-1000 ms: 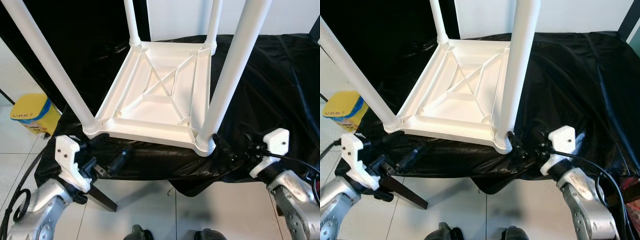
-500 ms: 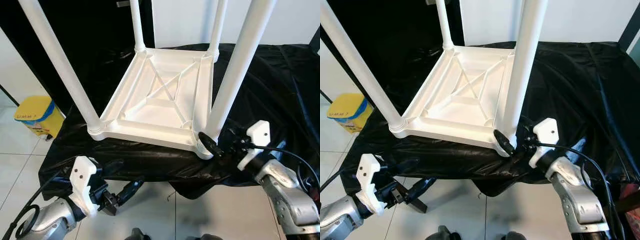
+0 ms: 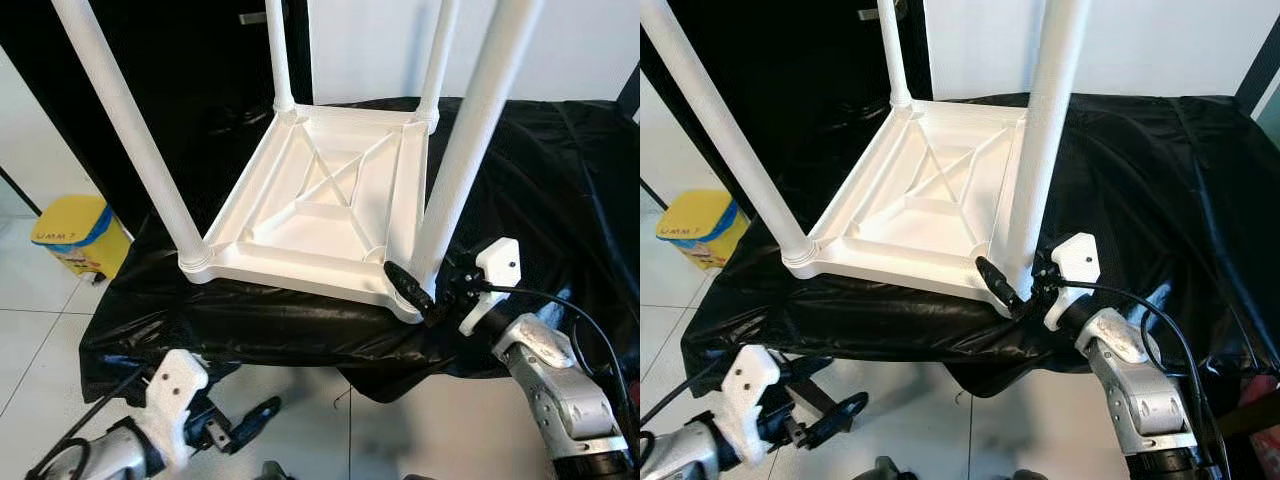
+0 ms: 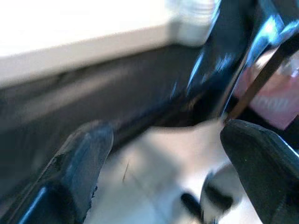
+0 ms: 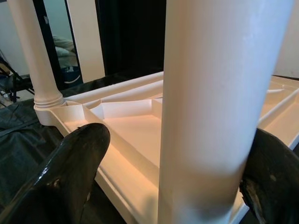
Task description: Building children table
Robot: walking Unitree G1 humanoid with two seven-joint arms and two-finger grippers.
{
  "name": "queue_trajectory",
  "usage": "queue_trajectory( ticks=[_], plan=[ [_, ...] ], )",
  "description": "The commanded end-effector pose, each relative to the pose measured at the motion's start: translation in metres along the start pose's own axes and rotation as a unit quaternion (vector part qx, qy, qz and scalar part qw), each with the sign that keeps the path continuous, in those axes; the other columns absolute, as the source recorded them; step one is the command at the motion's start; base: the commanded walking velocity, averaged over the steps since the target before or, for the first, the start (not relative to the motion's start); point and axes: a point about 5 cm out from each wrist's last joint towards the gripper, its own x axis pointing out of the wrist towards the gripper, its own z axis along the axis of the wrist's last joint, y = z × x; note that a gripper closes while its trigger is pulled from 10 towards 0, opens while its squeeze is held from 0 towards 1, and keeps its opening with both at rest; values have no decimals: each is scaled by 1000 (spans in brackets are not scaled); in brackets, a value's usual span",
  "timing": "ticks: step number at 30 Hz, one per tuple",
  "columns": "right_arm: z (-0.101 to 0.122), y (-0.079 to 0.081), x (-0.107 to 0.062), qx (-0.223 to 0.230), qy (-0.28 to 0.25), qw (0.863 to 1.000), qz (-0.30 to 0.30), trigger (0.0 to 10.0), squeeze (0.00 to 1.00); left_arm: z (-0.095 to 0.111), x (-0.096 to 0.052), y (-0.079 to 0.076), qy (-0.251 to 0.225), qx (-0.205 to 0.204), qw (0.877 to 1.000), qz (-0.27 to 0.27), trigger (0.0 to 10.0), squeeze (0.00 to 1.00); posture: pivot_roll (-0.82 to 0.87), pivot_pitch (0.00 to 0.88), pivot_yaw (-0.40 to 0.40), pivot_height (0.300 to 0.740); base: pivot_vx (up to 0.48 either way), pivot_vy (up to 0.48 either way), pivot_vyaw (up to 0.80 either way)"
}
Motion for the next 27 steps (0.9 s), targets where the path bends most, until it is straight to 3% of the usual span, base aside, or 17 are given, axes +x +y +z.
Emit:
queue_trajectory(
  ticks=[1,5,6,8,10,13,19,27],
  plan=[
    [-1,-1,1,-6,0,1000,-1,10000,0,4,4,-4,-8,3,1000,-5,10000,0,-56,27,36,740,0,0,0],
    [-2,-2,2,-8,0,1000,-8,10000,0,19,28,-6,-68,10,998,10,10000,0,-59,29,34,740,0,0,0],
    [-2,-2,2,-8,0,1000,-8,10000,0,19,28,-6,-68,10,998,10,10000,0,-59,29,34,740,0,0,0],
    [-4,-2,4,-9,1,1000,-13,10000,0,30,47,-6,-102,5,995,23,10000,0,-65,32,37,740,0,0,0],
    [-4,-2,4,-9,1,1000,-13,10000,0,30,47,-6,-102,5,995,23,10000,0,-65,32,37,740,0,0,0],
    [-7,-2,8,-11,3,1000,-21,10000,0,45,69,-9,-138,2,990,16,10000,0,-69,37,38,740,0,0,0],
    [-10,-3,13,-16,7,999,-26,10000,0,54,76,-10,-154,1,988,5,10000,0,-73,44,40,740,0,0,0],
    [-23,-2,30,-16,19,999,-24,9765,0,68,96,-8,-159,3,987,-16,10000,0,-77,52,42,740,0,0,0]
  ],
)
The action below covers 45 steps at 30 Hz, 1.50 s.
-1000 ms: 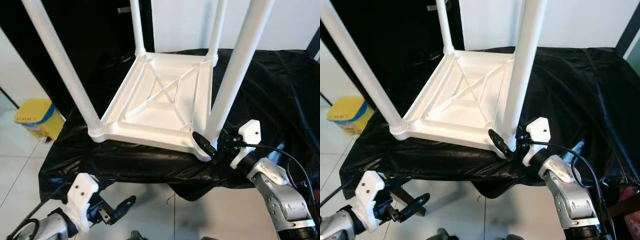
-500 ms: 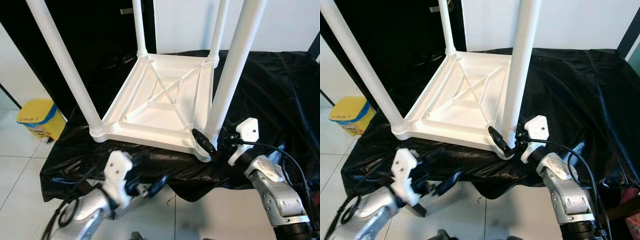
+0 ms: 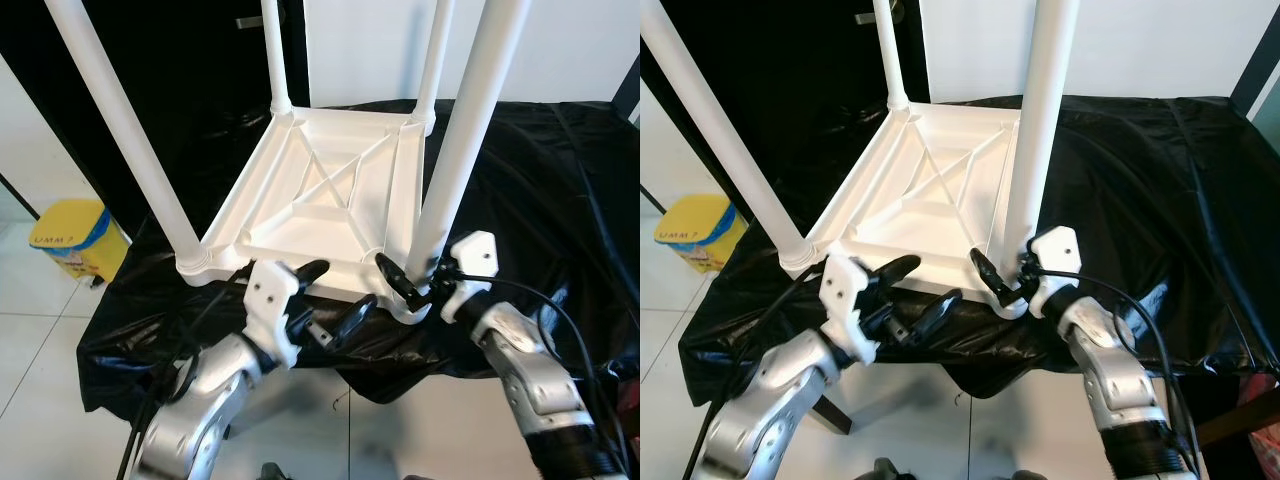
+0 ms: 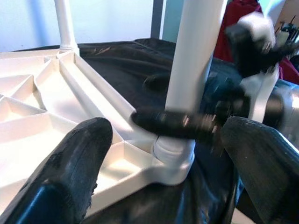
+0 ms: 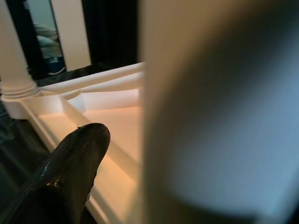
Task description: Building children table
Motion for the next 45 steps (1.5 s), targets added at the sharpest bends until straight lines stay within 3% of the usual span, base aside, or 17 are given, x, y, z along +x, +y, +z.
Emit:
queue_trajectory(
  ticks=[1,2,3,7,8,18,19,21,22,27,31,33,35,39,41,45],
  plan=[
    [-2,1,2,-4,1,1000,1,9765,0,-4,2,0,15,-3,1000,2,10000,0,-77,52,42,740,0,0,0],
    [-5,2,7,0,4,1000,2,7804,0,-4,6,0,14,2,1000,-2,10000,0,-74,50,40,740,0,0,0],
    [-6,3,8,2,6,1000,3,4431,0,-4,7,0,14,4,1000,-4,10000,0,-74,50,40,740,0,0,0],
    [-10,3,11,1,10,1000,2,4431,0,-6,8,0,21,4,1000,-7,10000,0,-69,48,36,740,0,0,0],
    [-12,4,12,3,14,1000,1,0,0,-5,10,1,20,7,1000,-6,10000,0,-63,48,32,740,0,0,0],
    [-22,-7,10,-11,38,997,-63,0,0,-5,17,5,21,24,999,0,10000,0,-69,53,23,740,0,0,0],
    [-23,-10,9,-8,42,995,-87,1647,0,-5,17,5,22,24,999,2,10000,0,-76,54,20,740,0,0,0],
    [-24,-13,9,-6,46,992,-115,1647,0,-6,18,5,22,25,999,3,10000,0,-76,54,20,740,0,0,0],
    [-25,-13,7,-2,47,990,-134,10000,0,-6,19,6,21,27,999,6,10000,0,-86,54,16,740,0,0,0],
    [-25,-12,4,10,52,980,-194,10000,0,-7,23,7,20,31,999,14,10000,0,-93,54,16,740,0,0,0],
    [-31,-6,3,41,62,947,-311,10000,0,-8,26,10,19,35,999,24,10000,0,-97,49,19,740,0,0,0],
    [-31,-2,3,55,59,932,-353,10000,0,-8,27,10,20,38,999,26,10000,0,-95,48,20,740,0,0,0],
    [-32,1,3,65,60,926,-368,10000,0,-8,27,11,20,39,999,28,10000,0,-94,48,20,740,0,0,0],
    [-32,12,8,80,57,929,-356,10000,0,-8,27,11,19,41,999,29,10000,0,-96,46,26,740,0,0,0],
    [-29,20,11,77,43,942,-325,10000,0,-7,27,14,18,43,998,33,10000,0,-103,42,33,740,0,0,0],
    [-25,21,10,68,36,945,-318,10000,0,-8,27,15,18,46,998,34,10000,0,-103,40,35,740,0,0,0]
  ],
)
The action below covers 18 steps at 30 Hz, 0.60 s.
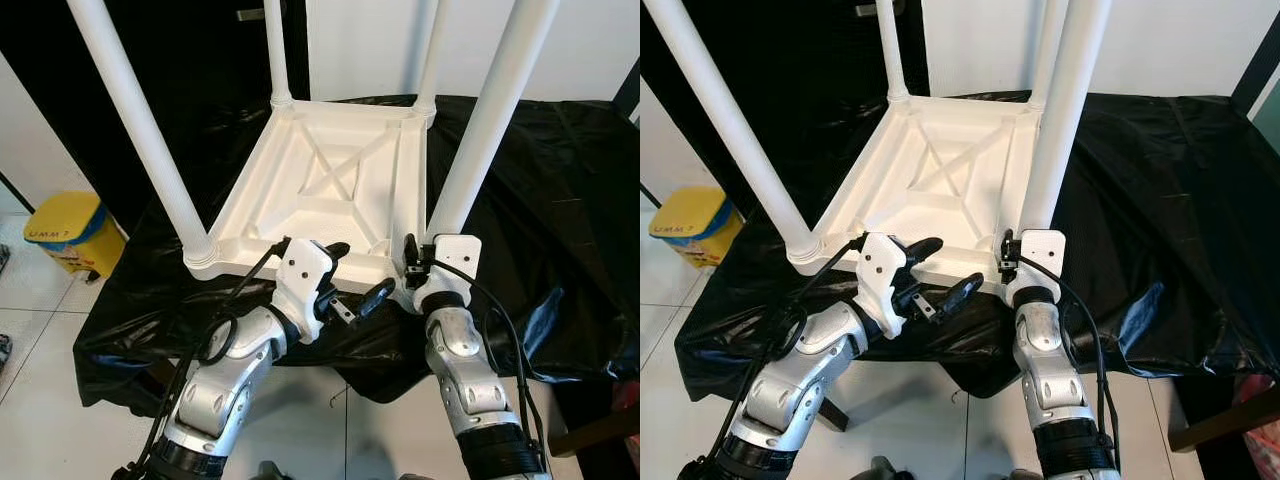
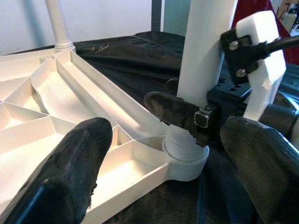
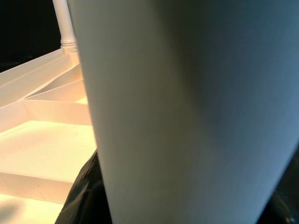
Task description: Building children table
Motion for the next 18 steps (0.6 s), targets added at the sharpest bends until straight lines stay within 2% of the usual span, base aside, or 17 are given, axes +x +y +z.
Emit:
queue_trajectory(
  ticks=[1,5,6,7,8,9,18],
  plan=[
    [-12,1,-7,10,32,999,-6,10000,0,0,0,5,-1,10,1000,28,10000,0,-105,38,39,740,0,0,0],
    [-8,1,-7,15,21,1000,-9,10000,0,1,-1,9,-2,15,999,28,10000,0,-109,37,44,740,0,0,0],
    [-8,1,-7,17,20,1000,-5,10000,267,0,-1,9,-2,15,999,28,10000,0,-116,33,45,740,0,0,0],
    [-8,1,-7,17,20,1000,-5,10000,267,0,-1,9,-2,15,999,28,10000,0,-116,33,45,740,0,0,0],
    [-7,1,-7,15,17,1000,-4,10000,667,0,-1,9,-2,16,999,27,10000,0,-116,33,45,740,0,0,0],
    [-6,1,-6,19,13,1000,7,10000,1000,-1,0,9,-2,18,999,27,10000,0,-125,28,42,740,0,0,0],
    [0,-9,-2,27,0,999,32,10000,1000,-3,7,8,-7,30,999,21,10000,0,-134,12,25,740,0,0,0]
  ],
)
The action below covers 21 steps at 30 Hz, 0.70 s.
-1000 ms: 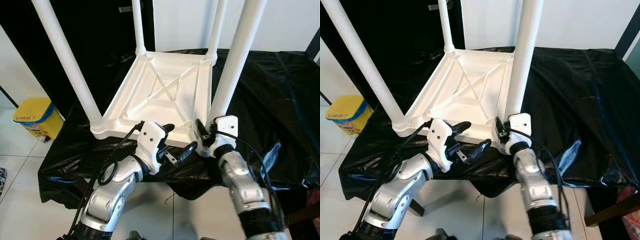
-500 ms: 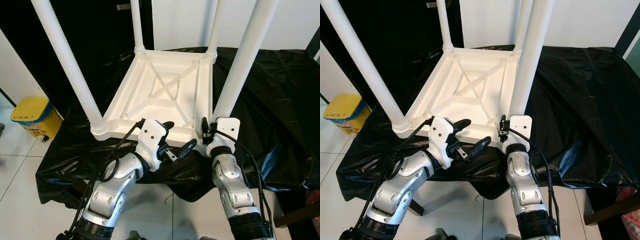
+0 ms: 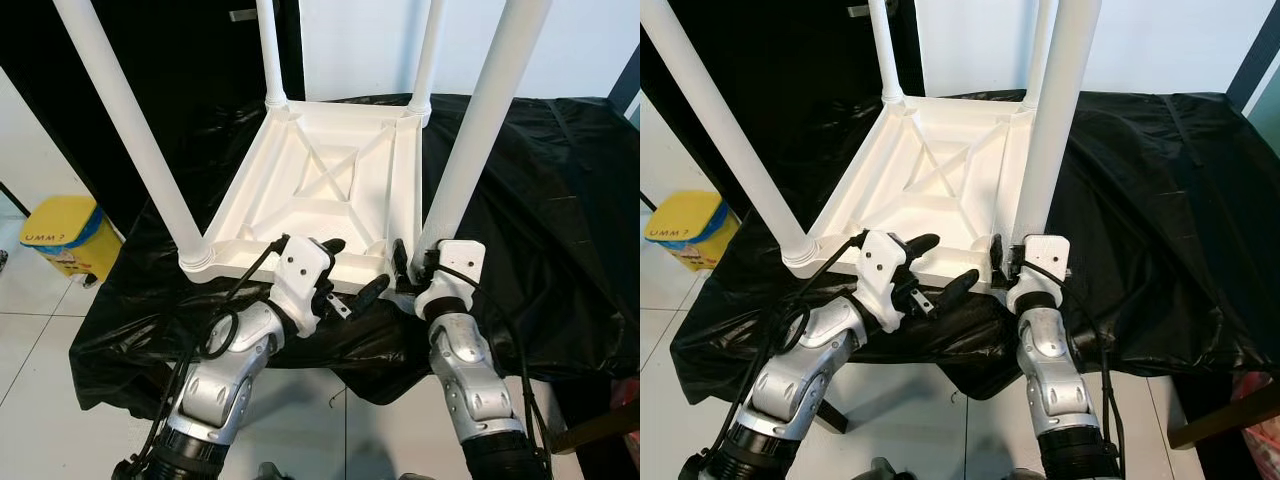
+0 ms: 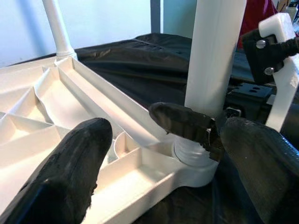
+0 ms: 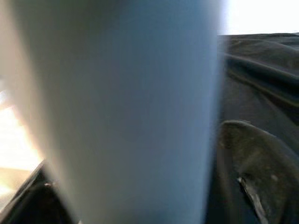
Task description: Building children table
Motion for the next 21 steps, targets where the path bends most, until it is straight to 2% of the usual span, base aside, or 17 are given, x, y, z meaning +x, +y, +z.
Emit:
queue_trajectory(
  ticks=[1,11,12,15,16,21],
  plan=[
    [2,1,1,7,-6,1000,7,10000,1000,-1,2,-1,2,6,1000,10,10000,0,-134,12,25,740,0,0,0],
    [10,-21,-4,-15,-22,993,112,10000,1000,-3,-2,-4,-3,9,1000,5,10000,0,-138,31,11,740,0,0,0],
    [12,-25,-3,-18,-22,992,126,10000,0,-4,-2,-4,-1,10,1000,0,10000,0,-139,35,8,740,0,0,0],
    [16,-34,1,-34,-25,985,166,10000,0,-6,-2,-6,3,15,1000,-9,10000,0,-139,38,8,740,0,0,0],
    [19,-38,6,-47,-22,977,205,10000,0,-6,-2,-7,3,1,1000,-24,10000,0,-141,36,12,740,0,0,0],
    [21,-40,8,-52,-19,972,230,10000,0,-6,-1,-8,2,-8,999,-33,10000,0,-141,36,12,740,0,0,0]
  ],
)
